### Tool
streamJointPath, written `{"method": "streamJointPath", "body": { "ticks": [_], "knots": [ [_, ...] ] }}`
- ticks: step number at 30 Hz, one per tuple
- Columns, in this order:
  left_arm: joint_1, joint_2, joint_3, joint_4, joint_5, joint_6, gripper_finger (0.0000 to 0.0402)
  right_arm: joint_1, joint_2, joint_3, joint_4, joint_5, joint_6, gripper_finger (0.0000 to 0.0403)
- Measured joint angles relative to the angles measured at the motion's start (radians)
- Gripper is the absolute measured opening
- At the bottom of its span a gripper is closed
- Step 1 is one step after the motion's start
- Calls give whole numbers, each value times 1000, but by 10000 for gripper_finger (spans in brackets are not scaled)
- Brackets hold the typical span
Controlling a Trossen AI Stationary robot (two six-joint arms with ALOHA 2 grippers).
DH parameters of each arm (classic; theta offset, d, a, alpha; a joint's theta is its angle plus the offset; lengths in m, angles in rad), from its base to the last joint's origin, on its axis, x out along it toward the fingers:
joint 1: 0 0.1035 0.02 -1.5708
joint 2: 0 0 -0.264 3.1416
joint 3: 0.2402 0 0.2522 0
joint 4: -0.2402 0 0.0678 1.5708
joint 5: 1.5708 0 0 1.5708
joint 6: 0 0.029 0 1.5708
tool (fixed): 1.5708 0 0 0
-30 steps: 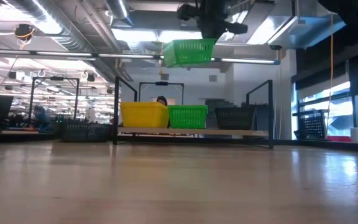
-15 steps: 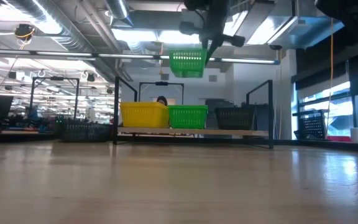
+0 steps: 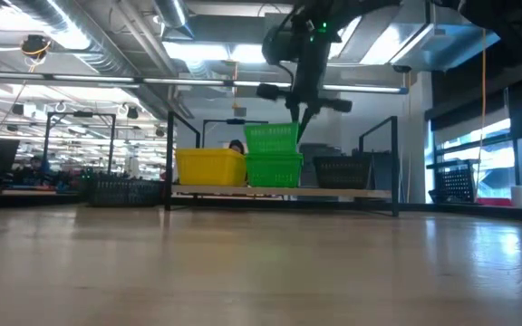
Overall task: Stack baskets on shelf by color
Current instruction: Stack the green bin on top of the green bin on the shelf
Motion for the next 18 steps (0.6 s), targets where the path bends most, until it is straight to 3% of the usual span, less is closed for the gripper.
{"method": "streamJointPath", "body": {
  "ticks": [13, 18],
  "knots": [
    [4, -6, 0, 0, 22, -6, 55, -6, 0, -84, 49, -51, -5, 2],
    [4, -6, 0, 1, 33, -7, 55, -9, 0, -85, 58, -51, -31, 26]
  ]
}}
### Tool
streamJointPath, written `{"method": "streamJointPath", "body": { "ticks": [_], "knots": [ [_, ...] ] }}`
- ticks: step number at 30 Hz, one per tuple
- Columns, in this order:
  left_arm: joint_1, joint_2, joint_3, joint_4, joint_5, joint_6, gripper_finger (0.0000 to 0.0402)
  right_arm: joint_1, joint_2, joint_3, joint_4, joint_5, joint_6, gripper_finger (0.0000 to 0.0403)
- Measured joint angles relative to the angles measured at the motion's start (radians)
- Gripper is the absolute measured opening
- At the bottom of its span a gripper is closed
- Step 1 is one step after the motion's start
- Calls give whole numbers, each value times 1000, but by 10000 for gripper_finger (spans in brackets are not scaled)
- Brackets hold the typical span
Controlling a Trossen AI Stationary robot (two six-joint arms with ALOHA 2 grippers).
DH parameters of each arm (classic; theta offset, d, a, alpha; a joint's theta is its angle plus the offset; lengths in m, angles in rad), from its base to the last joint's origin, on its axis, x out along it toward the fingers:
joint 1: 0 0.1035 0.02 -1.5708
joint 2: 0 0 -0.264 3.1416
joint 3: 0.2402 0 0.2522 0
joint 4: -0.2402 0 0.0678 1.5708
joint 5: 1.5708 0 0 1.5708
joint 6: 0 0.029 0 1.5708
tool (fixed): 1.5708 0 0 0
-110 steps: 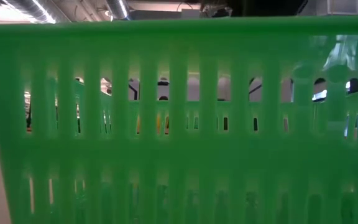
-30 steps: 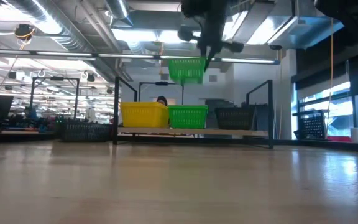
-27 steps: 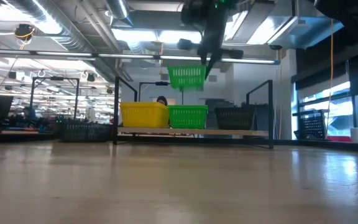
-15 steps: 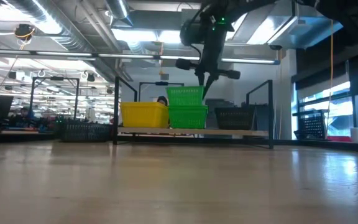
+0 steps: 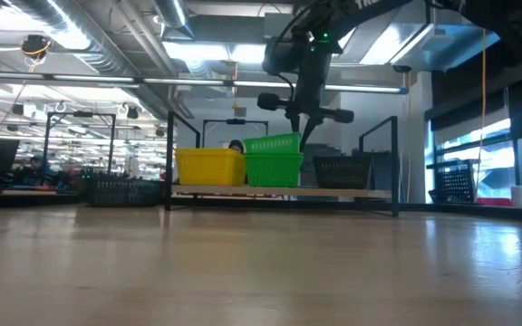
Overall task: Stack baskets on shelf by color
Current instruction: Stack the green bin on top of the green bin on the shelf
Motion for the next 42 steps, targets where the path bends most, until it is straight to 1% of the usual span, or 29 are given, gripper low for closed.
{"method": "streamJointPath", "body": {
  "ticks": [7, 10, 13, 17, 21, 26, 28, 30, 31, 34, 42],
  "knots": [
    [0, 0, 0, 0, 0, -2, 55, 0, 0, 0, 20, 6, -20, 76],
    [0, 0, 0, 0, 0, -2, 55, 0, -2, 9, 16, 2, -20, 85],
    [0, 0, 0, 0, 0, -2, 55, 0, -3, 57, -1, 4, -23, 87],
    [0, 0, 0, -1, 0, -32, 55, 7, -6, 135, -27, 51, -46, 87],
    [0, 0, 0, -10, 0, -64, 55, 27, -6, 205, -112, 64, -72, 87],
    [0, 0, 0, -11, 0, -76, 55, 55, -7, 286, -244, 120, -75, 87],
    [0, 0, 0, -11, 0, -81, 55, 68, -7, 315, -278, 181, -81, 87],
    [0, 0, 0, -12, 0, -81, 55, 81, -7, 337, -263, 254, -98, 87],
    [0, 0, 0, -11, 0, -82, 55, 87, -8, 342, -241, 270, -112, 87],
    [0, 0, 0, -12, 0, -87, 55, 88, -7, 344, -195, 263, -181, 87],
    [0, 0, 0, -12, -1, -110, 55, 77, 35, 344, -195, 264, -214, 87]
  ]
}}
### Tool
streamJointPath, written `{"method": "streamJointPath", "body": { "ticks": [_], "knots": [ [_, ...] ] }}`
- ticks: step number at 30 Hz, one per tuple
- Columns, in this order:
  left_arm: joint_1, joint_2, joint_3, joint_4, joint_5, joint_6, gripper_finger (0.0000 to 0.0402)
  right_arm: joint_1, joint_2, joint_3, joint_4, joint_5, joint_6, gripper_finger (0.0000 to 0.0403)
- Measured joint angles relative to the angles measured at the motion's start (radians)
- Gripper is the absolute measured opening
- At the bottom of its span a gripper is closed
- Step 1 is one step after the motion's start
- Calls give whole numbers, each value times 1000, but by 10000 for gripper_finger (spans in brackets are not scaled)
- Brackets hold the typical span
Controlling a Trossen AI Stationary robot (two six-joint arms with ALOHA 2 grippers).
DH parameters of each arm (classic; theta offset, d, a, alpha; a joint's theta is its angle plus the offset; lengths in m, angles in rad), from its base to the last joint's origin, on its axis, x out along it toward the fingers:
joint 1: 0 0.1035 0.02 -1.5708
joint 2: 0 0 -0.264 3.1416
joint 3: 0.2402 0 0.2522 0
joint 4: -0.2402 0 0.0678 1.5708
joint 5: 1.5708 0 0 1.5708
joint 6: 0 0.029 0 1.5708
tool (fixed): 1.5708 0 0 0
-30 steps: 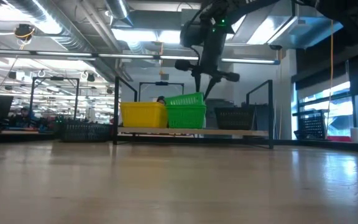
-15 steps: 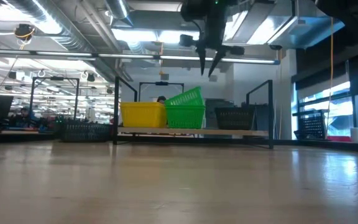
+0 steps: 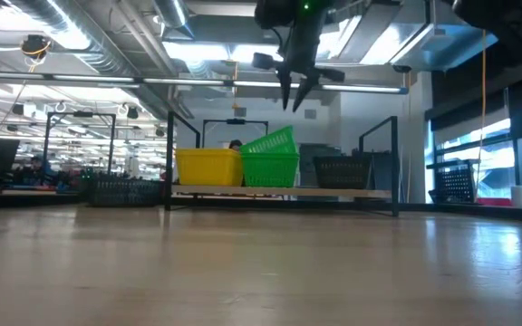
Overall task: Stack baskets on shelf by color
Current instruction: Stack the green bin on top of the green bin on the shelf
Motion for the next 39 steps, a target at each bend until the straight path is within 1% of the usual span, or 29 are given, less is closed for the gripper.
{"method": "streamJointPath", "body": {
  "ticks": [8, 15, 24, 29, 31, 39],
  "knots": [
    [0, 0, 0, 0, 0, -24, 55, -24, 35, 0, 0, -3, -33, 87],
    [0, 0, 0, 0, 0, -25, 55, -39, 70, -1, 10, -33, -71, 87],
    [0, 0, 0, 0, 0, -22, 55, -50, 73, -1, 21, -37, -75, 87],
    [0, 0, 0, 0, 0, -22, 55, -50, 73, -1, 94, -38, -93, 87],
    [0, 0, 0, 0, 0, -22, 55, -50, 73, -2, 112, -60, -100, 87],
    [0, 0, 0, 0, 0, -21, 55, -53, 79, -2, 94, -47, -95, 87]
  ]
}}
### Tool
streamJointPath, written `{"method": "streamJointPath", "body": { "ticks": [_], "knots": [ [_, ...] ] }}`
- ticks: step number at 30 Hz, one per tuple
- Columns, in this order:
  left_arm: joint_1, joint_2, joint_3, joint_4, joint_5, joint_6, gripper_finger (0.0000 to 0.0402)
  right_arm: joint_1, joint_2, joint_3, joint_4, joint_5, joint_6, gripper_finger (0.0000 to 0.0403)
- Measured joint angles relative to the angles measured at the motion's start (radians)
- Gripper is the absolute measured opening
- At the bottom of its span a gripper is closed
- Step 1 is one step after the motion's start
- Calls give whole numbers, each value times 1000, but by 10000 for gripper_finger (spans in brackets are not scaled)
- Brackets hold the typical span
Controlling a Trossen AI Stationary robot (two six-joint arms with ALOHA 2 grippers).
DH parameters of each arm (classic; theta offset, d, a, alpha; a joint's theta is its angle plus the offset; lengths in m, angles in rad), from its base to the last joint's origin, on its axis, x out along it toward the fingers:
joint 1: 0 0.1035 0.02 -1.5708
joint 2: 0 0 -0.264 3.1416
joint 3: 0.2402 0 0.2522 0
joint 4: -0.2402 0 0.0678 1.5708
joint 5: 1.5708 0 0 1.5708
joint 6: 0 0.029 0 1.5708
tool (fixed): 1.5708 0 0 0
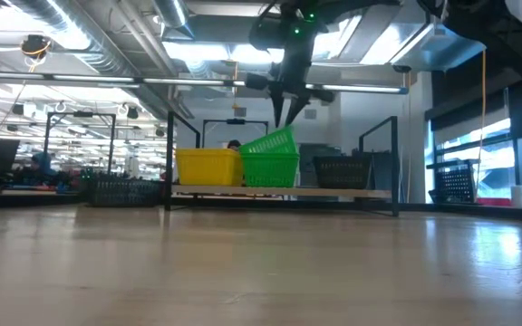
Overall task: Stack baskets on shelf by color
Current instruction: Stack the green bin on top of the green bin on the shelf, then stack the black bin on top of the black bin on the shelf
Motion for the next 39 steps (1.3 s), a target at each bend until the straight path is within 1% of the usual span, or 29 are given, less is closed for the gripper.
{"method": "streamJointPath", "body": {
  "ticks": [5, 8, 13, 16, 20, 22, 24, 28, 31, 33, 35, 37, 39],
  "knots": [
    [0, 0, 0, 0, 0, 0, 55, -2, 0, -3, -41, 18, 35, 87],
    [0, 0, 0, 0, 0, 0, 55, -3, 1, -32, -35, 18, 46, 87],
    [0, 0, 0, 0, 0, 0, 55, -8, 2, -91, 7, -32, 46, 87],
    [0, 0, 0, 0, 0, 1, 55, -8, -2, -89, 16, -34, 40, 87],
    [10, 0, 0, 0, 0, -1, 55, 16, -34, -39, -6, -22, -38, 87],
    [29, 0, 0, 0, 0, -16, 55, 47, -66, -6, -14, 12, -85, 87],
    [52, 0, 0, 0, 0, -44, 55, 87, -100, 31, -42, 69, -129, 87],
    [102, 0, 0, -26, 0, -159, 55, 170, -162, 92, -111, 175, -232, 87],
    [159, 0, 0, -79, 1, -254, 55, 229, -195, 110, -165, 188, -368, 87],
    [198, 0, 0, -119, 21, -297, 55, 266, -208, 110, -212, 144, -456, 87],
    [234, 0, 0, -139, 86, -321, 55, 302, -217, 110, -272, 70, -536, 87],
    [268, 2, 0, -141, 153, -327, 55, 337, -221, 109, -346, -35, -585, 87],
    [292, 2, 0, -141, 195, -339, 55, 373, -222, 91, -394, -162, -612, 87]
  ]
}}
